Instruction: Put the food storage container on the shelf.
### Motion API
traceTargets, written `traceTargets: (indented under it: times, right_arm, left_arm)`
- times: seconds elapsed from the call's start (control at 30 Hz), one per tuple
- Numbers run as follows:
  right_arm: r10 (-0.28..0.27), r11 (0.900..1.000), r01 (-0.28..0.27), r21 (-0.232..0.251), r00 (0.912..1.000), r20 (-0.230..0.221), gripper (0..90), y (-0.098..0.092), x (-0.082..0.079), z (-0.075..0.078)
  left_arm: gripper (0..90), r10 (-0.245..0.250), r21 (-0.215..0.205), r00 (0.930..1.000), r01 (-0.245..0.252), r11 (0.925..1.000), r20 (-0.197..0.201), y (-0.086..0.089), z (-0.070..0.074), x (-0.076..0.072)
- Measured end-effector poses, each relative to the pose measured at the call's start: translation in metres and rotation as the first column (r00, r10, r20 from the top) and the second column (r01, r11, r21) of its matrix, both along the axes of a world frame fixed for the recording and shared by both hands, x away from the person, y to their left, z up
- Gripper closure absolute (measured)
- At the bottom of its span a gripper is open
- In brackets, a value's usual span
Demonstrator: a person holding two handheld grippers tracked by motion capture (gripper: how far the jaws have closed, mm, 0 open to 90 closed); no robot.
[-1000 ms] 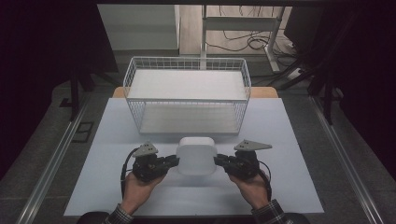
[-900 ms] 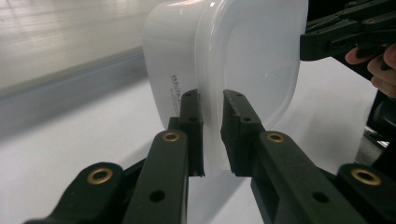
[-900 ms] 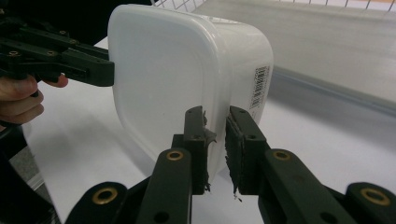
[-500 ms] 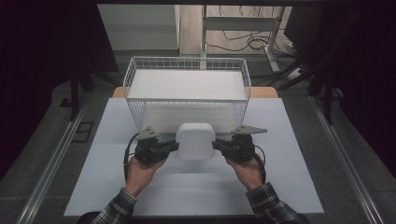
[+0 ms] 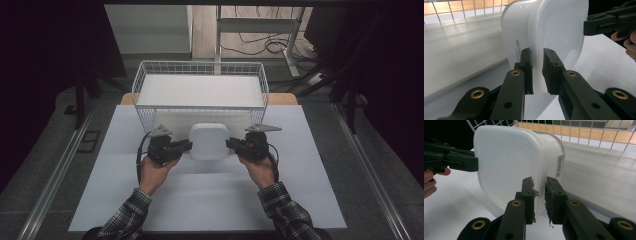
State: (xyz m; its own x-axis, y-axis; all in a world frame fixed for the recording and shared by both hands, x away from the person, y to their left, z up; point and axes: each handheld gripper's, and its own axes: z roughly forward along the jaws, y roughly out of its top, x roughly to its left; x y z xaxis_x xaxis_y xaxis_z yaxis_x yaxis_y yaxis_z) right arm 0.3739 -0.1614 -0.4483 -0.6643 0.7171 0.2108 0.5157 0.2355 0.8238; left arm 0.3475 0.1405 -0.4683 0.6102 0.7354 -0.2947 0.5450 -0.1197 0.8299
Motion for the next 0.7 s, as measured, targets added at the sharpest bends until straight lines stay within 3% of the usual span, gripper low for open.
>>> traceTargets:
  times: [0.37, 0.7]
  right_arm:
    - [-0.029, 1.0, 0.029, -0.002, 0.9995, -0.009, 76.7, 0.008, 0.025, -0.01]
    - [-0.04, 0.999, 0.04, -0.031, 0.9989, -0.025, 76.5, 0.013, 0.034, -0.017]
  left_arm:
    - [79.0, 0.025, 0.004, 0.9996, -0.025, 0.9997, -0.012, 0.004, -0.008, 0.024]
    - [78.4, 0.037, -0.005, 0.998, -0.038, 0.9993, -0.051, 0.004, -0.022, 0.033]
